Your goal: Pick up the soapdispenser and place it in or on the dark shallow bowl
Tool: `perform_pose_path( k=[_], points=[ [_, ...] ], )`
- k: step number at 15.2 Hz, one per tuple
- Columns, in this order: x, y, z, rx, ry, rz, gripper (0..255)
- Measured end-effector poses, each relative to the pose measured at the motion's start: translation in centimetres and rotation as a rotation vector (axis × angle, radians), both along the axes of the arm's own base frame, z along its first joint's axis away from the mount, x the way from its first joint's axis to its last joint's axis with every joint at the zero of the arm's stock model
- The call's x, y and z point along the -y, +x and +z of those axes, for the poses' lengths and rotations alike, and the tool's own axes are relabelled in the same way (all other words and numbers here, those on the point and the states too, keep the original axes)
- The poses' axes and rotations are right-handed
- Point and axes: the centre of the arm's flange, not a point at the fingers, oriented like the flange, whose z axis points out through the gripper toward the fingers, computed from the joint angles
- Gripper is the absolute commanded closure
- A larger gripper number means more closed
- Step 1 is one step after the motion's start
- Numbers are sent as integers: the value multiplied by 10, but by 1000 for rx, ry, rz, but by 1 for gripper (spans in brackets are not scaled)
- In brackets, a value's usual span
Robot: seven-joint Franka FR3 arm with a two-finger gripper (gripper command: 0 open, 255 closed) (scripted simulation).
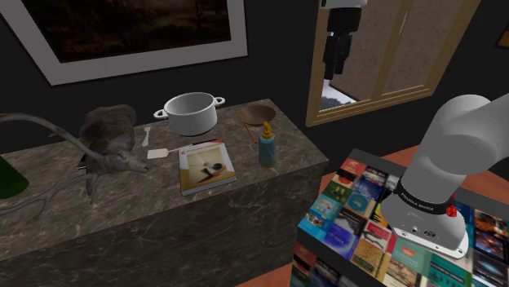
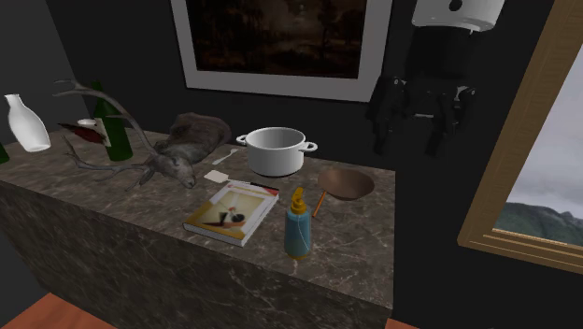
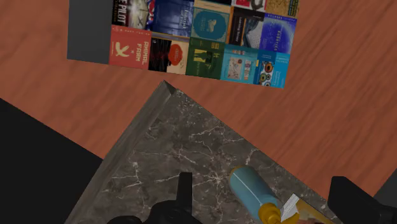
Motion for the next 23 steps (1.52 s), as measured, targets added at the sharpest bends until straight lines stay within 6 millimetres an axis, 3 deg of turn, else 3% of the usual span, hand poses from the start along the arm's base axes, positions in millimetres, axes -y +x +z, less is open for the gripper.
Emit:
perform_pose_path(
  k=[2,5,15,23],
  points=[
    [-4,5,-3,-2,-6,11,0],
    [-23,32,-20,-17,-38,73,0],
    [-115,127,-98,-70,-160,314,0],
    [-192,176,-170,-113,-256,502,0]
  ],
)
